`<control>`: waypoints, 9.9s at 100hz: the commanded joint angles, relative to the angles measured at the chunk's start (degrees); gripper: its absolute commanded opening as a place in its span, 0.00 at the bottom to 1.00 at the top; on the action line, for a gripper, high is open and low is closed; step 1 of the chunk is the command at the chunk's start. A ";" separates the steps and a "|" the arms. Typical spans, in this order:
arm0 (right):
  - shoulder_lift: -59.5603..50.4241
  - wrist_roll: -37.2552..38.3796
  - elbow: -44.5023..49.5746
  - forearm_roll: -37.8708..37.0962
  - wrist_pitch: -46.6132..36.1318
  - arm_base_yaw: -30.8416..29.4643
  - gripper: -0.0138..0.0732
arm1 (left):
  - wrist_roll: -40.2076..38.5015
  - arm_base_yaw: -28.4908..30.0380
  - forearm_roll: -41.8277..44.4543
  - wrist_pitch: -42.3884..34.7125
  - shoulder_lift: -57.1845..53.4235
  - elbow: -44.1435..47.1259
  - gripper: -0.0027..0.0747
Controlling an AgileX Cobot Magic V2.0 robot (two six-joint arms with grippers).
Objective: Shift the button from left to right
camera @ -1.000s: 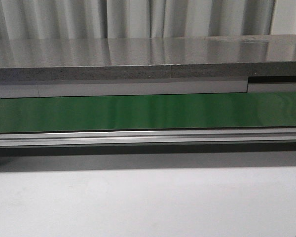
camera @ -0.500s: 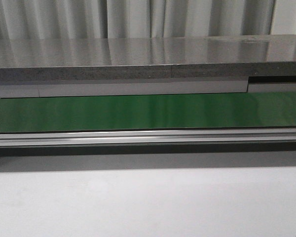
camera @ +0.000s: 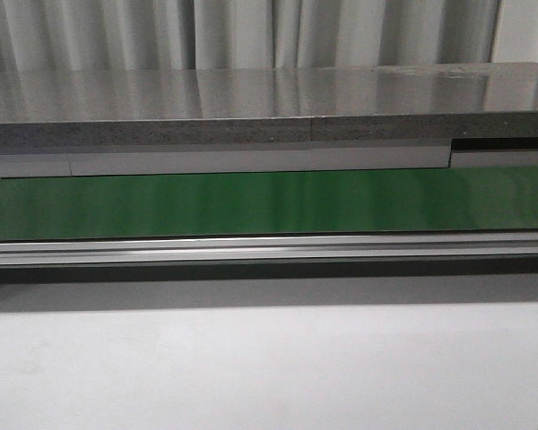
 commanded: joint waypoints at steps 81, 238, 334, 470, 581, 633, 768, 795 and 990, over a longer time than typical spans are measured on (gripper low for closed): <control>-1.24 -0.13 -0.80 -0.64 -4.90 -0.04 0.08 | -1.25 8.89 8.68 -4.87 5.04 -8.31 0.83; -1.24 -0.13 -0.80 -0.64 -4.90 -0.04 0.08 | -0.58 15.26 8.31 -8.75 54.24 -31.43 0.83; -1.24 -0.13 -0.80 -0.64 -4.90 -0.04 0.08 | -0.52 15.26 7.81 -8.61 58.96 -31.43 0.19; -1.24 -0.13 -0.80 -0.64 -4.90 -0.04 0.08 | 12.71 10.34 -3.80 -2.98 43.41 -32.05 0.01; -1.24 -0.13 -0.80 -0.64 -4.90 -0.04 0.08 | 12.71 6.99 -3.67 -2.20 45.24 -32.05 0.89; -1.24 -0.13 -0.80 -0.64 -4.90 -0.04 0.08 | 12.85 6.99 -5.71 -8.14 31.30 -28.53 0.89; -1.24 -0.13 -0.80 -0.64 -4.90 -0.04 0.08 | 13.76 -4.33 -5.88 -37.35 -37.63 24.09 0.89; -1.24 -0.13 -0.80 -0.64 -4.90 -0.04 0.08 | 13.76 -4.33 -5.88 -37.17 -39.67 24.62 0.89; 38.51 -0.13 -41.97 0.47 27.10 -0.04 0.08 | 13.76 -4.22 -5.88 -37.29 -39.67 24.62 0.01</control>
